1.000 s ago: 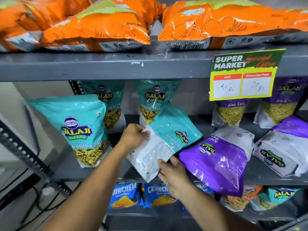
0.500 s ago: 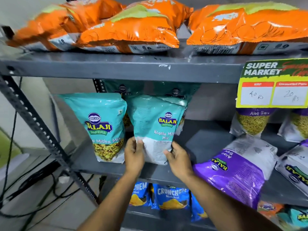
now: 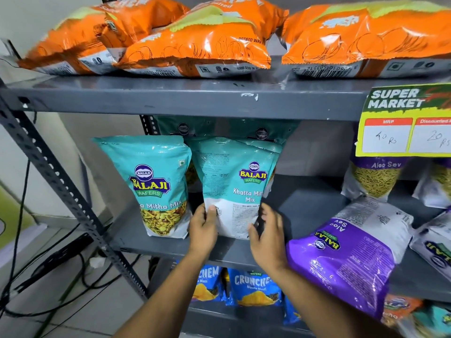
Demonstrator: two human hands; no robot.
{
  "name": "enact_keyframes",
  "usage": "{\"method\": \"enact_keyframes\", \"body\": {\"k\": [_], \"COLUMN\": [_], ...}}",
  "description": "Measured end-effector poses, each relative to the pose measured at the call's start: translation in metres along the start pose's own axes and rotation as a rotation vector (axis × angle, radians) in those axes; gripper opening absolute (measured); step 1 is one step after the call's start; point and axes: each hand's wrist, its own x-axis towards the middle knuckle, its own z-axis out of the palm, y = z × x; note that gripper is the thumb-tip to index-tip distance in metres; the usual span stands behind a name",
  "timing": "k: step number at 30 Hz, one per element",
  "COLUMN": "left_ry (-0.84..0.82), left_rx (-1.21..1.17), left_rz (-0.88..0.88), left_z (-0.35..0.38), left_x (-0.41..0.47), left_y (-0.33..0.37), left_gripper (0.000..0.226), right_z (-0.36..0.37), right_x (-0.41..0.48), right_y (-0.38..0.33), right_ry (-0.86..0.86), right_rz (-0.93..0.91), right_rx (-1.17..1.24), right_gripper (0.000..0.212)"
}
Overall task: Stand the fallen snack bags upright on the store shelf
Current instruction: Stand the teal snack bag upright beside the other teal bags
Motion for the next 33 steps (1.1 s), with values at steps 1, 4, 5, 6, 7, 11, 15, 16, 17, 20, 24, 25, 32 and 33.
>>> {"method": "enact_keyframes", "body": {"k": [1,4,5,6,7,11,15,16,17,20,24,25,32,33], "left_ry": [-0.005,-0.037,-0.077,-0.132,-0.184,-0.251,-0.204,-0.234,-0.261,-0.194,-0.205,-0.203,-0.106,-0.101], "left_rx": [0.013,0.025,0.016,0.02,0.039,0.082,-0.049,-0.129,-0.199,-0.205,-0.125,-0.092,-0.052,-0.055], "left_rz": [0.009,0.034,0.044,0.055,0.066,-0.041,-0.138,-0.147,-0.155,-0.194,-0.25,-0.252,-0.256,-0.25], "left_z": [0.002,0.009,0.01,0.01,0.009,0.007,0.011,0.011,0.011,0.011,0.008,0.006,0.001,0.0], "left_x": [0.0,-0.006,-0.009,-0.012,-0.015,-0.008,0.001,0.001,0.0,-0.001,0.01,0.014,0.029,0.03], "left_y": [0.001,0.005,0.004,0.002,0.0,0.003,0.007,0.005,0.004,0.007,0.001,-0.003,-0.004,-0.005], "left_gripper": [0.021,0.029,0.042,0.055,0.066,0.086,0.044,0.033,0.026,0.022,0.049,0.049,0.038,0.033], "right_z": [0.0,0.01,0.014,0.017,0.019,0.02,0.02,0.02,0.02,0.022,0.017,0.014,0.003,0.002], "right_x": [-0.01,-0.039,-0.044,-0.047,-0.047,-0.037,-0.028,-0.027,-0.026,-0.022,-0.008,-0.004,0.019,0.023], "right_y": [-0.002,-0.006,-0.005,-0.004,-0.002,-0.001,-0.003,-0.004,-0.005,-0.008,-0.001,0.002,0.011,0.011], "right_ry": [0.047,-0.092,-0.169,-0.226,-0.258,-0.256,-0.159,-0.135,-0.12,-0.086,-0.102,-0.126,-0.163,-0.169], "right_rz": [-0.02,-0.08,-0.071,-0.047,-0.02,0.033,0.083,0.094,0.098,0.107,0.191,0.212,0.323,0.319], "right_rx": [-0.048,-0.3,-0.358,-0.382,-0.388,-0.359,-0.259,-0.249,-0.245,-0.23,-0.173,-0.146,-0.016,-0.014], "right_gripper": [0.053,0.064,0.076,0.088,0.098,0.115,0.105,0.103,0.101,0.097,0.067,0.057,0.038,0.04]}}
